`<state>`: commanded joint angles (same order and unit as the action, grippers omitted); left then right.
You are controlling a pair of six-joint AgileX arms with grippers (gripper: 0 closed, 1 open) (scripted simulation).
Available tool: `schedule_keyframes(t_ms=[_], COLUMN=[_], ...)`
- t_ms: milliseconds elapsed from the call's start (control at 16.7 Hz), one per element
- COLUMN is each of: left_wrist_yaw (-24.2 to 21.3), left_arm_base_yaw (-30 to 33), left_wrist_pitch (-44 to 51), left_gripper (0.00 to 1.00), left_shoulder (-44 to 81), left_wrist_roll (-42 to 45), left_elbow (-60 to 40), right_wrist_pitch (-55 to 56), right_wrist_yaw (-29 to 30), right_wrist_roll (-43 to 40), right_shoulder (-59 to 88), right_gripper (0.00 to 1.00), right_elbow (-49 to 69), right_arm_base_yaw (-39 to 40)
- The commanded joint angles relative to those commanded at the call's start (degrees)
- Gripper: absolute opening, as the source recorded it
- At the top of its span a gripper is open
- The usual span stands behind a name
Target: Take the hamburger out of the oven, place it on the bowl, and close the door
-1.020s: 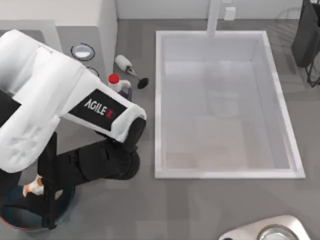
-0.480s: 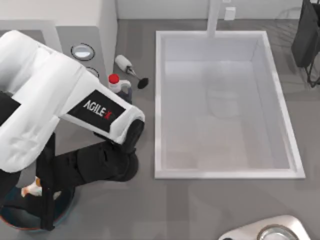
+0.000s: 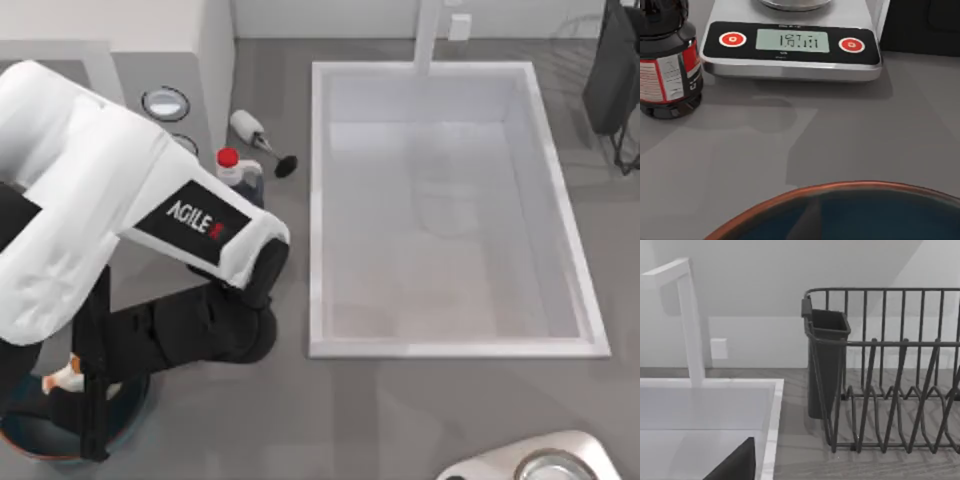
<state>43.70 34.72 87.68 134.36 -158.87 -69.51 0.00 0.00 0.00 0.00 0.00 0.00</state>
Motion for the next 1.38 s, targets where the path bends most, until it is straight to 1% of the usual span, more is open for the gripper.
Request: schedule_keyframes(t_ms=[120, 180, 600, 660, 840, 1020, 1140, 1260, 1380], left_wrist_yaw=[0.0, 0.0, 0.0, 1.6, 0.6, -3.1, -6.7, -10.8, -15.2], left_arm_base_yaw=[0.0, 0.0, 0.0, 0.9, 0.7, -0.2, -1.3, -2.8, -4.7], left_wrist_pitch=[0.0, 0.0, 0.0, 1.3, -0.1, -5.8, -11.6, -18.3, -25.8], left_gripper=[0.98, 1.0, 1.0, 1.0, 1.0, 1.0, 1.0, 1.0, 1.0], left_shoulder=[0.0, 0.0, 0.0, -2.9, -4.5, -11.3, -18.8, -28.8, -40.6], left_wrist_roll=[0.0, 0.0, 0.0, -3.6, -1.9, 5.0, 12.5, 22.6, 35.0], left_elbow=[0.0, 0.0, 0.0, -0.3, 0.6, 4.5, 8.5, 13.3, 18.8], right_wrist_pitch=[0.0, 0.0, 0.0, 0.0, 0.0, 0.0, 0.0, 0.0, 0.0], right_wrist_yaw=[0.0, 0.0, 0.0, 0.0, 0.0, 0.0, 0.0, 0.0, 0.0], right_wrist_roll=[0.0, 0.0, 0.0, 0.0, 0.0, 0.0, 0.0, 0.0, 0.0], right_shoulder=[0.0, 0.0, 0.0, 0.0, 0.0, 0.0, 0.0, 0.0, 0.0], right_gripper=[1.0, 1.0, 1.0, 1.0, 1.0, 1.0, 1.0, 1.0, 1.0], right_elbow=[0.0, 0.0, 0.0, 0.0, 0.0, 0.0, 0.0, 0.0, 0.0], right_arm_base_yaw=[0.0, 0.0, 0.0, 0.0, 0.0, 0.0, 0.0, 0.0, 0.0])
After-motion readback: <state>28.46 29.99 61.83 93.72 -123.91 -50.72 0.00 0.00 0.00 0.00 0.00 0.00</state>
